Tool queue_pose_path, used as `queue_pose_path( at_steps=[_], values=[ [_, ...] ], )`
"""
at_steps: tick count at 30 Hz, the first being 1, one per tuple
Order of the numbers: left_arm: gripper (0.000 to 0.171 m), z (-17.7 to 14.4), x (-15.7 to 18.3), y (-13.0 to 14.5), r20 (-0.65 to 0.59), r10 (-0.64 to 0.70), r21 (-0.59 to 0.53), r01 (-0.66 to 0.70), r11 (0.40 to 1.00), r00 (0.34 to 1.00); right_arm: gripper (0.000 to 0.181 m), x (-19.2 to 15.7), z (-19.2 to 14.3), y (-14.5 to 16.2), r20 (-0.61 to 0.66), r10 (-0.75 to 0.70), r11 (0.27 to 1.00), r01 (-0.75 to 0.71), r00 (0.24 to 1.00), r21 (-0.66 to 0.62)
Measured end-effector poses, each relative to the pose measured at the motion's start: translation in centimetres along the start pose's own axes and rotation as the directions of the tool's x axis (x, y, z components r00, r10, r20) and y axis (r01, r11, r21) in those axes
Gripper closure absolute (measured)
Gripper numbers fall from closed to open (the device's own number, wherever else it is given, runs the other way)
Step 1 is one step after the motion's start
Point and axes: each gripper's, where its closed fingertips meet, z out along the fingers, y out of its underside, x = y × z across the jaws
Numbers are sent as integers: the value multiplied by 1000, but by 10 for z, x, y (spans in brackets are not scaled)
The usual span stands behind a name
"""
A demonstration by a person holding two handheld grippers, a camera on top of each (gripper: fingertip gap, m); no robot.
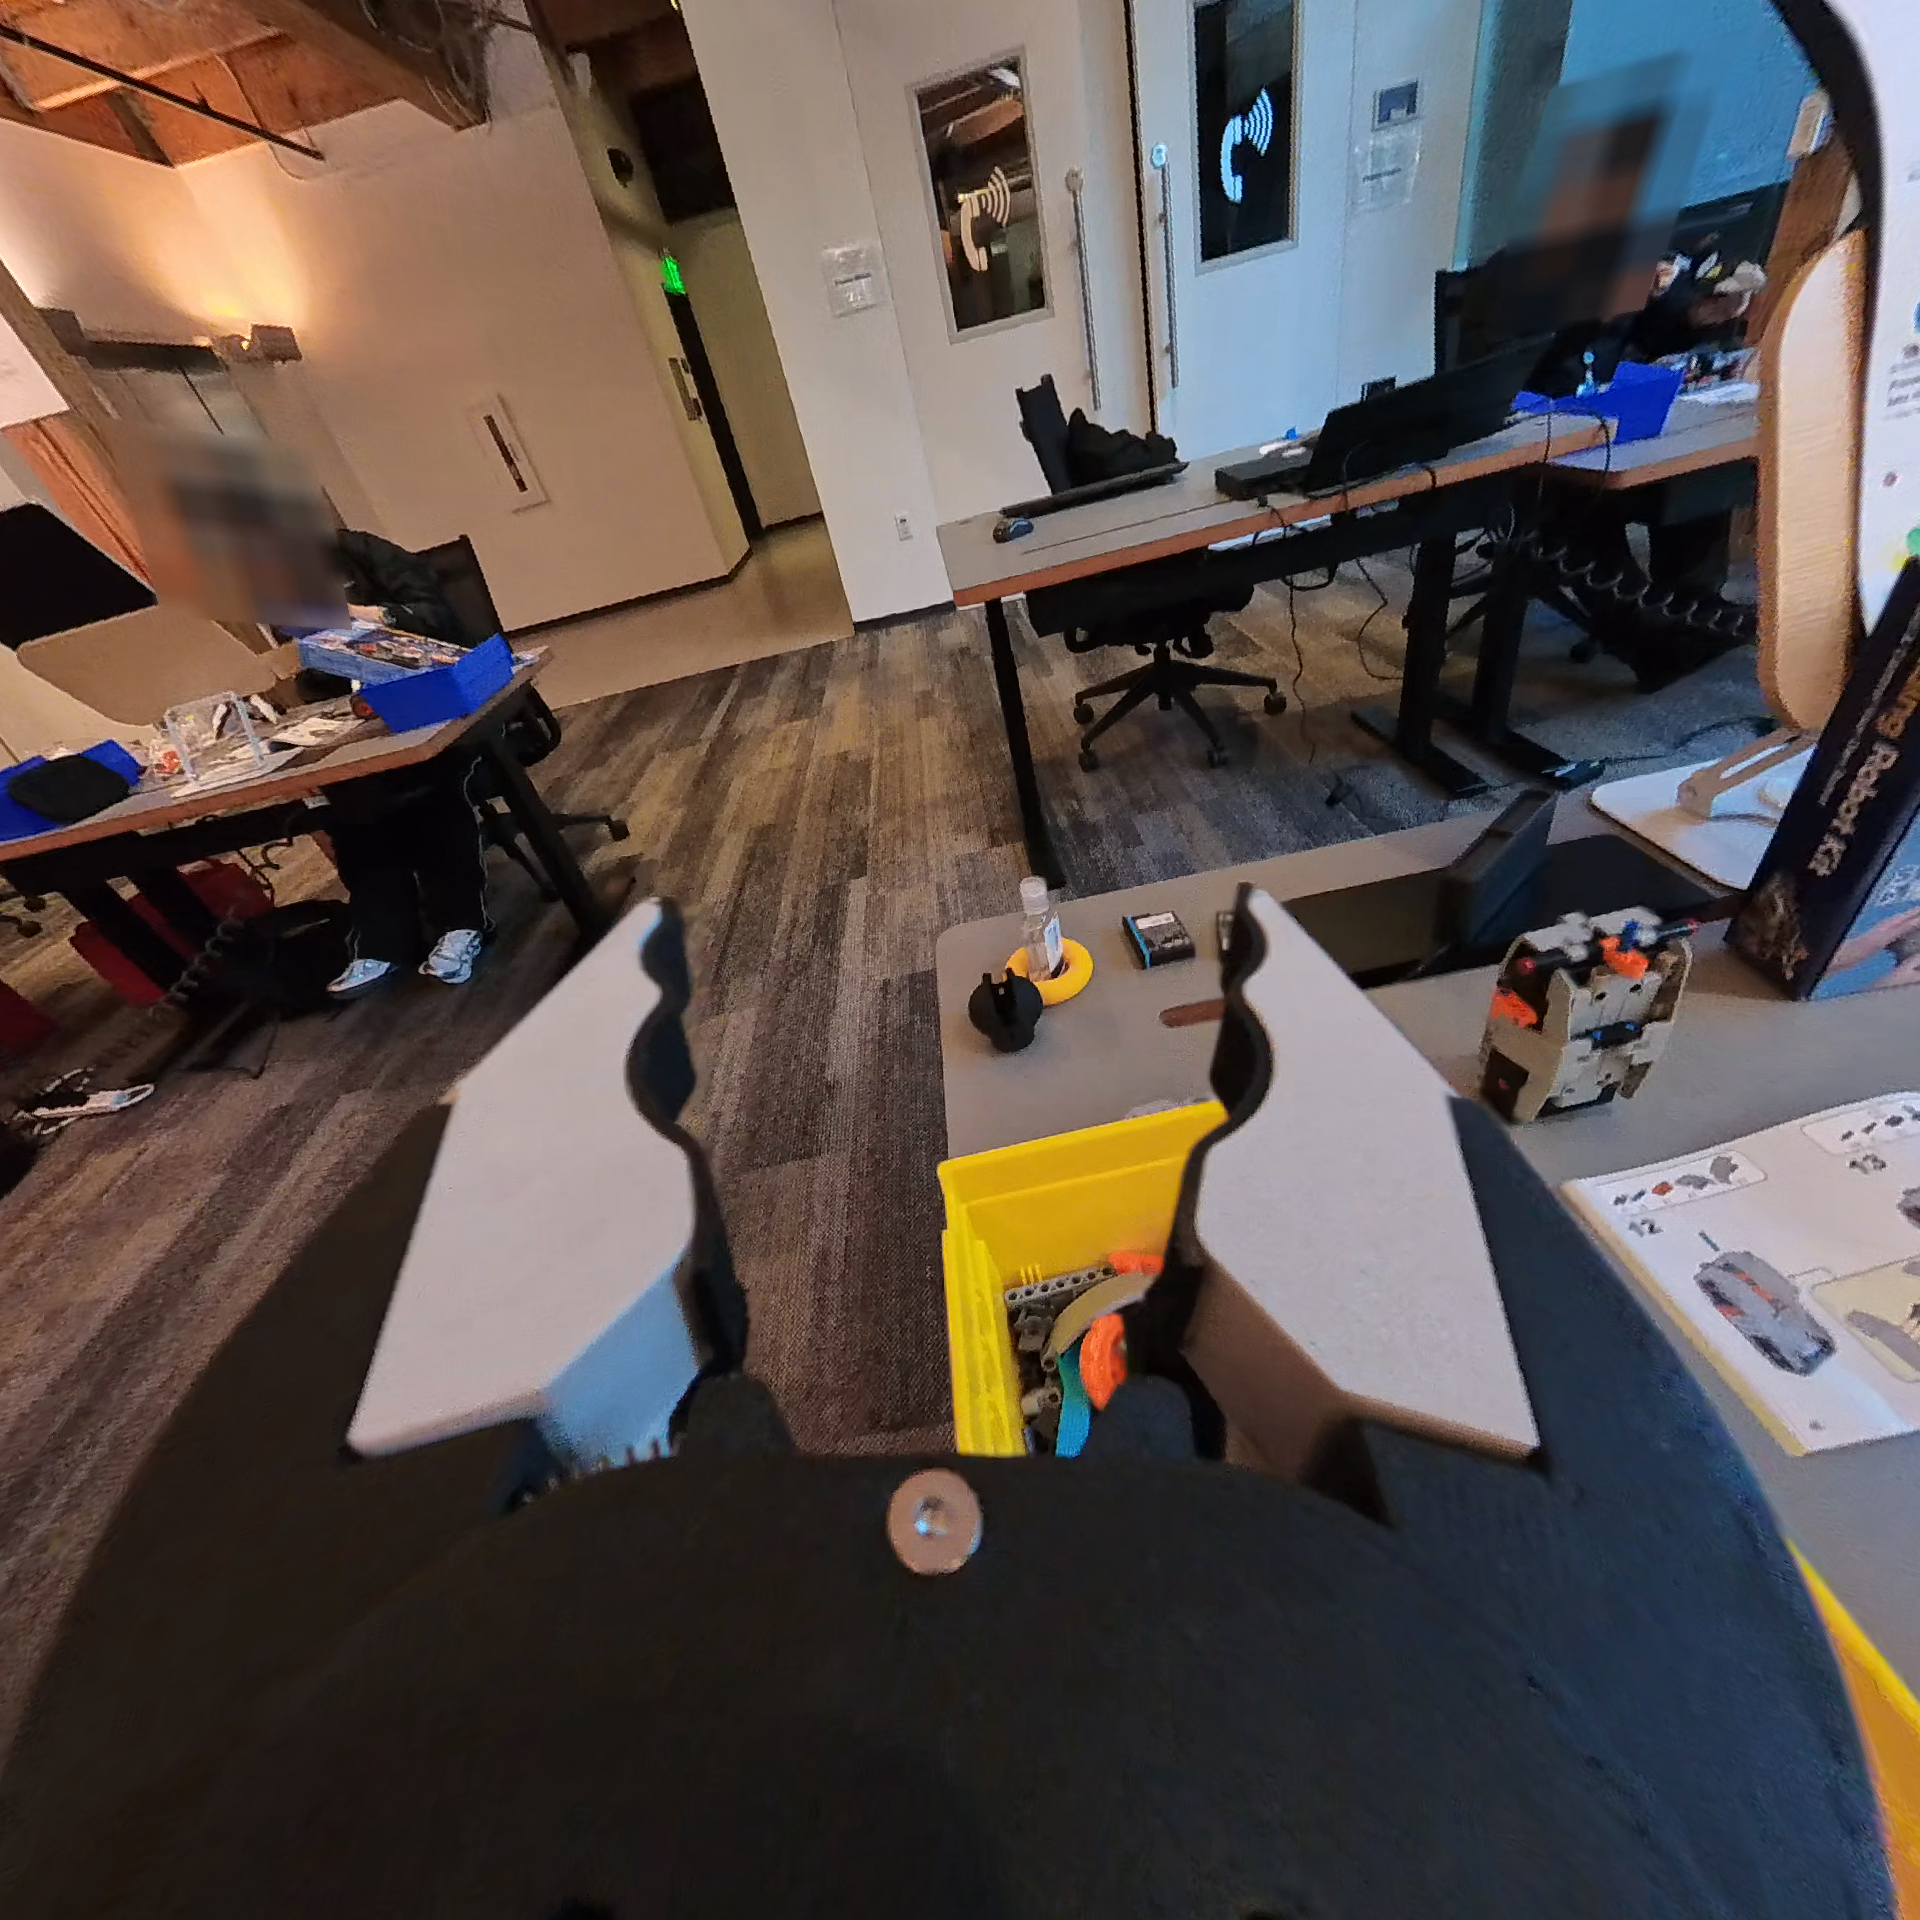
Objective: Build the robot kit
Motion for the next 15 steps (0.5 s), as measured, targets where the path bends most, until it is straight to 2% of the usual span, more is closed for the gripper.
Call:
queue_pose_path(
  at_steps=[1,4,6,9,11,15],
  values=[
    [65,1,3,-4,-20,-13,27,14,1000,1000,160,0,2,3,2,17,1000,-17,1000,-12],
    [77,-1,16,-20,-138,-57,145,77,986,989,159,1,6,12,7,69,997,-68,998,-44],
    [75,-2,19,-25,-178,-74,177,106,978,981,159,2,7,16,10,86,995,-85,996,-57],
    [62,0,16,-25,-148,-59,192,87,978,987,159,6,8,19,-5,80,994,-80,997,-73],
    [57,0,22,-28,-184,-87,202,124,971,979,159,10,9,20,-23,74,993,-76,997,-94],
    [72,-4,31,-37,-262,-129,241,194,951,956,159,16,21,1,27,63,992,-59,998,-112]
  ],
)
